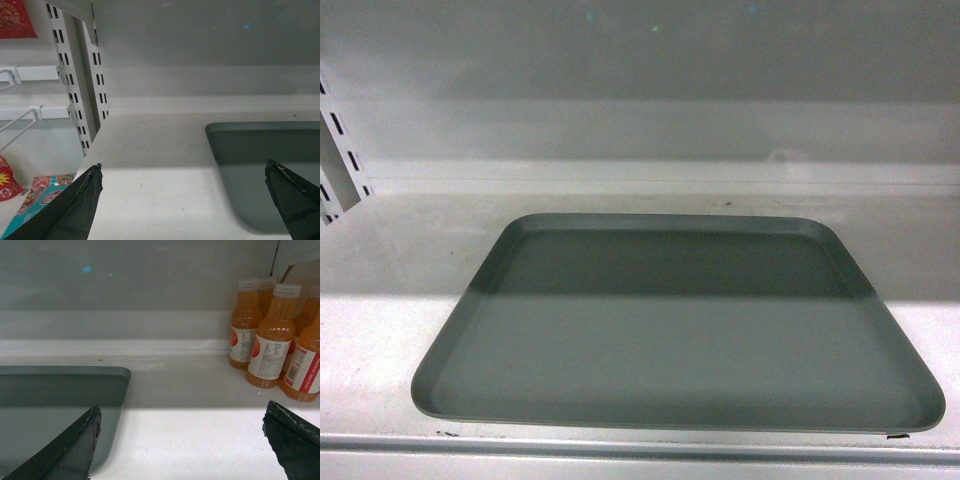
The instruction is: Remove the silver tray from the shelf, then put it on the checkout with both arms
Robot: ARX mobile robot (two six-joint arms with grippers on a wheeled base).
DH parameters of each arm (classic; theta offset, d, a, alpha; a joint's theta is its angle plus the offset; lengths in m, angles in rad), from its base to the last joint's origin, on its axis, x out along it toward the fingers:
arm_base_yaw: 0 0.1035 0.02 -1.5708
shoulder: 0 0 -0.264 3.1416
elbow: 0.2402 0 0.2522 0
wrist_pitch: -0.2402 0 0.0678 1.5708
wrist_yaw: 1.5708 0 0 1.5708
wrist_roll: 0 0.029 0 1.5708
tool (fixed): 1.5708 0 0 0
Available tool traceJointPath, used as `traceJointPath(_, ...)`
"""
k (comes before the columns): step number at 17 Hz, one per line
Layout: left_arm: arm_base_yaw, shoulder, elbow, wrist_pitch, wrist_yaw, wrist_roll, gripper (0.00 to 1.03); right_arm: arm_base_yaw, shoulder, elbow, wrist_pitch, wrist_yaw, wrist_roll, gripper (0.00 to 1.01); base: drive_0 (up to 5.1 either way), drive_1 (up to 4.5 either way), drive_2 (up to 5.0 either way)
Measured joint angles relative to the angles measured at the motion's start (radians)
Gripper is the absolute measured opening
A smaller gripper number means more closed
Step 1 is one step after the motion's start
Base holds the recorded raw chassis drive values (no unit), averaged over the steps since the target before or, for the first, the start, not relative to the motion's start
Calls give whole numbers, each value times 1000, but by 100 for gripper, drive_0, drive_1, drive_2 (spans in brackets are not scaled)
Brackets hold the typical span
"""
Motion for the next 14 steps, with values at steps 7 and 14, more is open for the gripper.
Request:
traceJointPath(7, 0, 0, 0, 0, 0, 0, 98, 0, 0, 0, 0, 0, 0, 98, 0, 0, 0)
traceJointPath(14, 0, 0, 0, 0, 0, 0, 98, 0, 0, 0, 0, 0, 0, 98, 0, 0, 0)
